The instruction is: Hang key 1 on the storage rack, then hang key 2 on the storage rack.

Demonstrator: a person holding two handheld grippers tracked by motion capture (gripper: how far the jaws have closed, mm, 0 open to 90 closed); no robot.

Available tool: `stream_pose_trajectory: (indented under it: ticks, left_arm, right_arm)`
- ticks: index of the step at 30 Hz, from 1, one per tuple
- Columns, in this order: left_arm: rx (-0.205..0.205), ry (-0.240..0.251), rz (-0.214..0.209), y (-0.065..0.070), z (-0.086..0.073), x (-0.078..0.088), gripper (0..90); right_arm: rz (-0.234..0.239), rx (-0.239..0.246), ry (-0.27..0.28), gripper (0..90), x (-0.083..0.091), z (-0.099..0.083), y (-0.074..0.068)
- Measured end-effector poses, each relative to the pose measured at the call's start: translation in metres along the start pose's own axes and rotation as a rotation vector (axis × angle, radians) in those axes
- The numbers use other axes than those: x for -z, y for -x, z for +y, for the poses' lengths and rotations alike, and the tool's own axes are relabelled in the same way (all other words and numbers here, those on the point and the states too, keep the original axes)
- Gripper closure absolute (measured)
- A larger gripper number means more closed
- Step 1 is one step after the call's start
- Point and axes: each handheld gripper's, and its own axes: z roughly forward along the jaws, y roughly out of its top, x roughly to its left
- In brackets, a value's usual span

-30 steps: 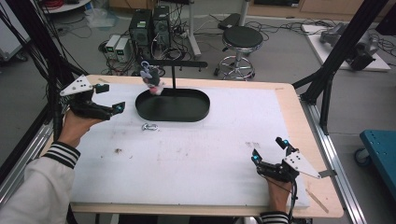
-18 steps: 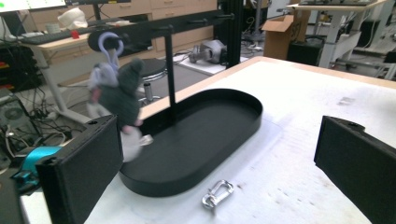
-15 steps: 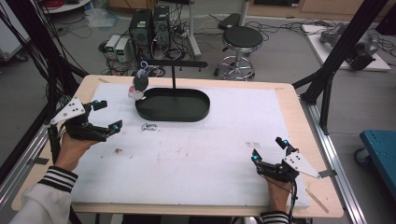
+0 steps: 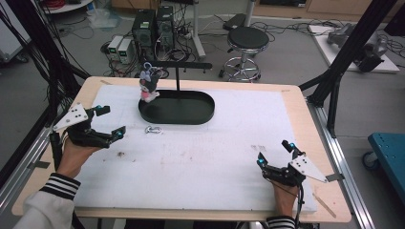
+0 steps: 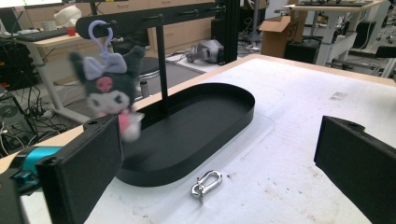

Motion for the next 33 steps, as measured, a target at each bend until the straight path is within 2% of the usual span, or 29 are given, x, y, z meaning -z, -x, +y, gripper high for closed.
stream_pose_trajectory:
  ticks: [6,11,21,28,33]
  left_arm:
    - [0.008,-0.012,0.008,-0.003,-0.002,-0.002,1.7]
    - [-0.002,-0.009,0.015,-0.001,0.000,-0.001,1.7]
    - [-0.026,-0.041,-0.008,0.000,0.010,-0.009,1.7]
    - [-0.075,-0.123,-0.064,-0.003,0.024,-0.023,1.7]
    - [-0.093,-0.179,-0.092,-0.004,0.033,-0.035,1.7]
  right_arm:
    - [-0.002,-0.001,0.000,1.3,0.000,0.000,0.000]
    - [0.000,-0.001,0.000,1.3,0.000,0.000,0.000]
    - [0.001,0.000,0.001,1.2,0.000,0.000,0.001]
    - [0.000,-0.002,0.002,1.3,0.000,0.000,0.001]
    - [0.000,-0.003,0.002,1.3,0.000,0.000,0.001]
